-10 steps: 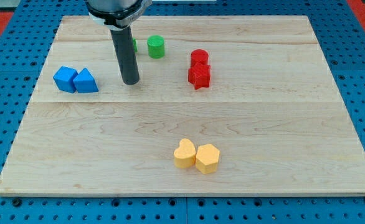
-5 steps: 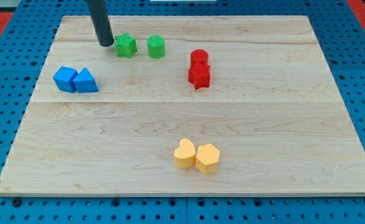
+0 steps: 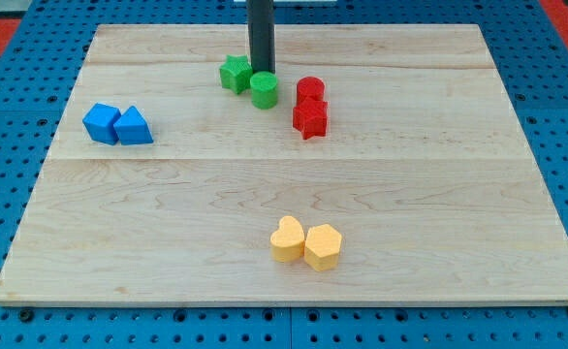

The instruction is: Move the green circle to the bottom left corner of the board

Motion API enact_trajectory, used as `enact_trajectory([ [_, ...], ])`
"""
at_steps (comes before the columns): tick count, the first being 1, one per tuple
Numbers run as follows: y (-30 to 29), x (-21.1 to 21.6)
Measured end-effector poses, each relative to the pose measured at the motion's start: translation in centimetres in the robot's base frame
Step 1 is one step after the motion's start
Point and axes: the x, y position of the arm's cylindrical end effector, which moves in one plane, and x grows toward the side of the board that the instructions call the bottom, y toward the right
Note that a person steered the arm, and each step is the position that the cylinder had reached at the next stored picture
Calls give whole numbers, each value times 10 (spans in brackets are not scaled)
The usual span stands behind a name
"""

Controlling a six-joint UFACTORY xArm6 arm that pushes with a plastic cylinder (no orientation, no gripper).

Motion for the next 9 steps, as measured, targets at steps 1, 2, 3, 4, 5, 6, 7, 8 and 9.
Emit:
enact_trajectory([
  [1,-5,29],
  [2,25,33],
  [3,31,44],
  [4,8,76],
  [5,-17,104],
  [6,-39,152],
  [7,-28,141],
  [8,-70,124],
  [9,-96,166],
])
